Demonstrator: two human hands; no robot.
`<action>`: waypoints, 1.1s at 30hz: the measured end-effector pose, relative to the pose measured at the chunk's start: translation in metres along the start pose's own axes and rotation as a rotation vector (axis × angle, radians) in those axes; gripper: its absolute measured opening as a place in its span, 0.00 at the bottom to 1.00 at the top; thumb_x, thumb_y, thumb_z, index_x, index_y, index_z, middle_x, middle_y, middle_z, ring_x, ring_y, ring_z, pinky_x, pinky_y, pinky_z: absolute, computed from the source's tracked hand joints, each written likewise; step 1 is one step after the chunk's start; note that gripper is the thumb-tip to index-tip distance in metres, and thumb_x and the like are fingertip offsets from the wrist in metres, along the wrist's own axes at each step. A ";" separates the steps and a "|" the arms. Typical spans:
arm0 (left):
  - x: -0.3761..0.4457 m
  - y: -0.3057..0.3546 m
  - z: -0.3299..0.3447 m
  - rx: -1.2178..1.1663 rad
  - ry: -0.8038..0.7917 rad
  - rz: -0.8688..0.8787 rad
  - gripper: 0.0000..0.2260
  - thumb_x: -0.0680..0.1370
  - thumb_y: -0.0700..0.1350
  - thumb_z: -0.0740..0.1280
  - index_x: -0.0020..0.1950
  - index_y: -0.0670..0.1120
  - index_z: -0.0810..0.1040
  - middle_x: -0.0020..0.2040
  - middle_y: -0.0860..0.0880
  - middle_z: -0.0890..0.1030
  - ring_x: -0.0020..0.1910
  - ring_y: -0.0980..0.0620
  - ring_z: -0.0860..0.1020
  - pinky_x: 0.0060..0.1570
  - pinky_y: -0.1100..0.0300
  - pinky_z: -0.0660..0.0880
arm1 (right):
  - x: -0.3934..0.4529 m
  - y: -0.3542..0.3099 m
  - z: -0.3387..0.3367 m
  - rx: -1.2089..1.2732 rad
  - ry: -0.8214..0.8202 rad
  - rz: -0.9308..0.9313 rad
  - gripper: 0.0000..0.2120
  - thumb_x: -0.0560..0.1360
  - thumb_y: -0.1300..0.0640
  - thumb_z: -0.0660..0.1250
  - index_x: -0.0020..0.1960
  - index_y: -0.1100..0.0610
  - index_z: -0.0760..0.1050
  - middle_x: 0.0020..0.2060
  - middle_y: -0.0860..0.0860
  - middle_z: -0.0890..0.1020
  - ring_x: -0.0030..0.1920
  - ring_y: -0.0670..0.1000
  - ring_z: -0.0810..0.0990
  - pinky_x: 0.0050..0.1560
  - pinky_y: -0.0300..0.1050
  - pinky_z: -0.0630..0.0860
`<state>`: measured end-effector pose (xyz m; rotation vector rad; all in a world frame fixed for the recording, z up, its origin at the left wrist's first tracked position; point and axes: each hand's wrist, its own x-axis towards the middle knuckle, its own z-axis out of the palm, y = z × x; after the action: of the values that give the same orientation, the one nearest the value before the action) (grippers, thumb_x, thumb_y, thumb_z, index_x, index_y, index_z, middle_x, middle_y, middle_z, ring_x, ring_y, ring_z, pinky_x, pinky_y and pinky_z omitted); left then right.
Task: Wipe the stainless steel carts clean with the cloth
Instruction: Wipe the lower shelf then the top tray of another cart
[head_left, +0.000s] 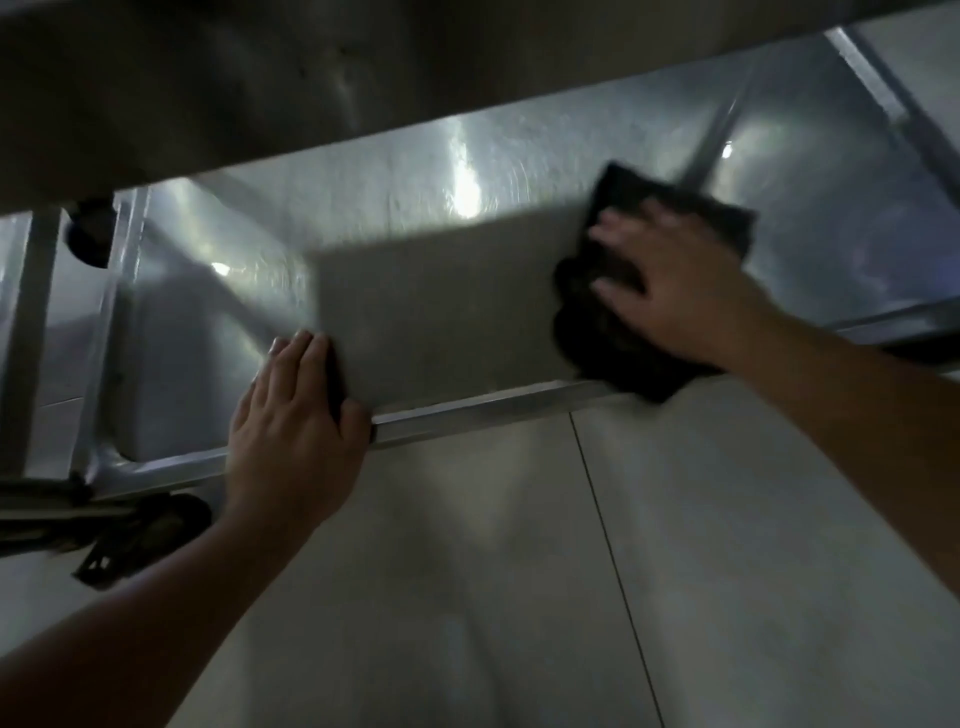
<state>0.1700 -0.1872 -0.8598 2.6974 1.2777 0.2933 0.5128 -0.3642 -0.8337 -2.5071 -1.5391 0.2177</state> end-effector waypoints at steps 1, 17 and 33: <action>0.000 -0.001 0.000 -0.004 -0.001 -0.001 0.32 0.78 0.57 0.58 0.82 0.46 0.65 0.81 0.43 0.68 0.82 0.42 0.62 0.79 0.42 0.62 | 0.002 0.035 -0.009 -0.007 0.058 0.156 0.37 0.77 0.33 0.51 0.79 0.52 0.68 0.80 0.53 0.68 0.80 0.63 0.62 0.79 0.64 0.57; 0.001 0.006 -0.005 -0.009 -0.041 -0.032 0.34 0.78 0.57 0.56 0.83 0.44 0.66 0.83 0.43 0.66 0.84 0.42 0.60 0.82 0.47 0.57 | 0.120 -0.061 0.000 0.016 -0.011 0.139 0.33 0.84 0.37 0.55 0.83 0.52 0.59 0.84 0.51 0.59 0.83 0.60 0.54 0.81 0.57 0.51; 0.007 -0.038 -0.019 0.021 -0.127 -0.061 0.33 0.81 0.67 0.51 0.85 0.56 0.57 0.87 0.48 0.56 0.85 0.48 0.54 0.84 0.45 0.50 | 0.076 -0.007 -0.002 0.019 0.102 0.342 0.32 0.83 0.37 0.56 0.82 0.51 0.62 0.82 0.53 0.62 0.83 0.61 0.56 0.81 0.63 0.52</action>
<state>0.1418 -0.1568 -0.8484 2.6407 1.3298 0.1008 0.5418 -0.2933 -0.8323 -2.7052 -1.0585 0.1478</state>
